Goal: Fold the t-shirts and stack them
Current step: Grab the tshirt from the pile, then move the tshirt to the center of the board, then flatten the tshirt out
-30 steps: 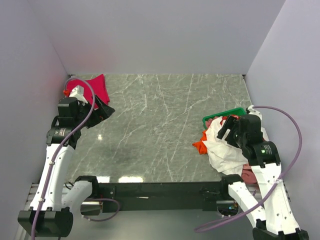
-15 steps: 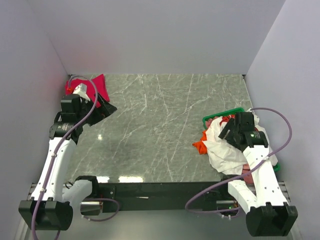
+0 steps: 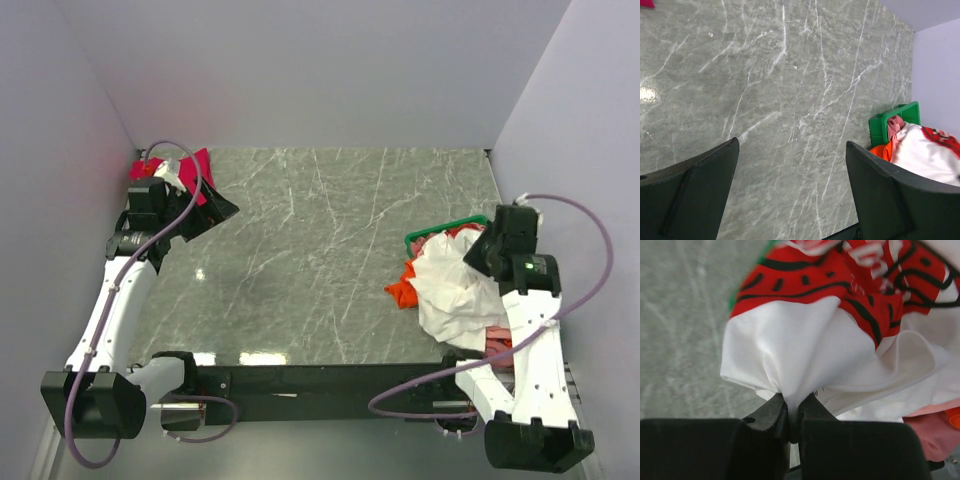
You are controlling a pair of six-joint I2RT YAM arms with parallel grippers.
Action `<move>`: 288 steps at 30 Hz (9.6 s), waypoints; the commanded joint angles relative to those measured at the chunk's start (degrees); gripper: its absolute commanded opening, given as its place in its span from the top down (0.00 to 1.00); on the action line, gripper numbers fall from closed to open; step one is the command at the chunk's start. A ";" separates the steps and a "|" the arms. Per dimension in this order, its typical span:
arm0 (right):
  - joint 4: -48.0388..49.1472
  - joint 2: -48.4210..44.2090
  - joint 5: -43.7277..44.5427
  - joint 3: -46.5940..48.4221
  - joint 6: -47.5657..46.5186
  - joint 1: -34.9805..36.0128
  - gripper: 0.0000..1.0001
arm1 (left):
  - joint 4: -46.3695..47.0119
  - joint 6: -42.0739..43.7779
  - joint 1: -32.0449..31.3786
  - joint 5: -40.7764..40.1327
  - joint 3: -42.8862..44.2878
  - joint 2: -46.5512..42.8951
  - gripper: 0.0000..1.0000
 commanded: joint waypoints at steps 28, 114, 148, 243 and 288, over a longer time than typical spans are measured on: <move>26.53 19.66 -24.06 50.20 -0.05 38.16 1.00 | 2.11 2.88 -0.04 -0.43 2.94 -0.34 0.07; 22.83 44.38 -5.51 4.89 -0.67 20.44 0.11 | 8.35 3.93 -4.34 -7.11 -10.25 17.50 0.11; 18.08 42.62 2.14 7.79 -5.06 11.30 0.11 | 11.95 3.76 -6.19 -8.34 -7.97 26.28 0.17; 9.30 56.17 -16.24 37.50 -2.25 33.28 1.00 | 11.16 -3.18 -4.79 -26.96 2.14 22.10 1.00; 5.41 39.29 -0.15 79.26 -12.01 15.25 1.00 | 14.58 3.59 3.65 -23.91 33.68 7.39 0.99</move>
